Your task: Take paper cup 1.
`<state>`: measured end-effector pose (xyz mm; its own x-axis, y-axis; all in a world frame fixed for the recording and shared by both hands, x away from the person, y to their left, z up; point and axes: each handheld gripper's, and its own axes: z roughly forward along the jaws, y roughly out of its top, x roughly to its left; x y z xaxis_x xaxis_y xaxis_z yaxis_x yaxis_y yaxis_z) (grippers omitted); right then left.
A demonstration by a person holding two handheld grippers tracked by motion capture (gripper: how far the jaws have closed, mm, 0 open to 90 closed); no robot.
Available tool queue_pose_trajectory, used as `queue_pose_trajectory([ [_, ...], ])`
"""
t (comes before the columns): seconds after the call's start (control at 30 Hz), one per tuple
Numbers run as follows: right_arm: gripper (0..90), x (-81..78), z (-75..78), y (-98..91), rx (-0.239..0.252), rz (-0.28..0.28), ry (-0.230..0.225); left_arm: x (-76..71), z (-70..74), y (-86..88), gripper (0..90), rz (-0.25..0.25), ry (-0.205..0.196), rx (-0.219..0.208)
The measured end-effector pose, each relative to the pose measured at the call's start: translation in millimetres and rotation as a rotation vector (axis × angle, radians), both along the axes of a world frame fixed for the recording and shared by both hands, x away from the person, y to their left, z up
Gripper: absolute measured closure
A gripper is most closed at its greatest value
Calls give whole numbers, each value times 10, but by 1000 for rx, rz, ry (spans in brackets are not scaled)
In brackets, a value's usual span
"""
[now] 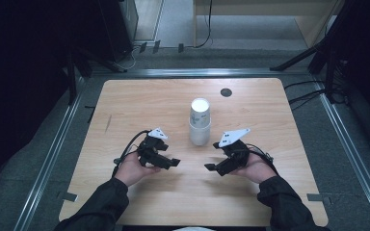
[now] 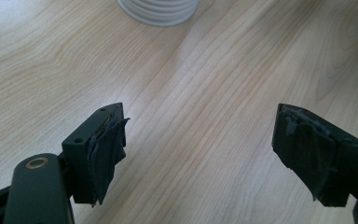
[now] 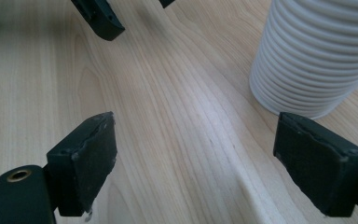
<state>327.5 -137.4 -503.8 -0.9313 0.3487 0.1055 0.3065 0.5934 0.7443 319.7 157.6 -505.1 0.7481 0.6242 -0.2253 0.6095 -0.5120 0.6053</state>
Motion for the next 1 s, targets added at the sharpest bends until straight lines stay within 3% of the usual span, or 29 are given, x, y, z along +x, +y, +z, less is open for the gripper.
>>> queue_pose_trajectory([
  [0.1, 163, -12, 22, 8, -4, 3, -2, -4, 4, 6, 219, -2, -10, 3],
  [0.17, 187, -6, 43, -18, 8, 2, -7, 0, 19, 27, 251, 4, 4, -27],
  [0.3, 217, 13, 66, -62, 34, -10, 33, -5, 42, 32, 298, -2, -21, -42],
  [0.53, 267, 16, 91, -125, 33, -40, 46, -25, 22, -3, 273, -23, -21, 22],
  [0.67, 298, 28, 75, -155, 18, -74, 79, -34, 56, 23, 278, -15, -36, -3],
  [1.0, 325, 5, 114, -175, -10, -62, 57, -59, 72, 82, 275, -28, 10, -41],
])
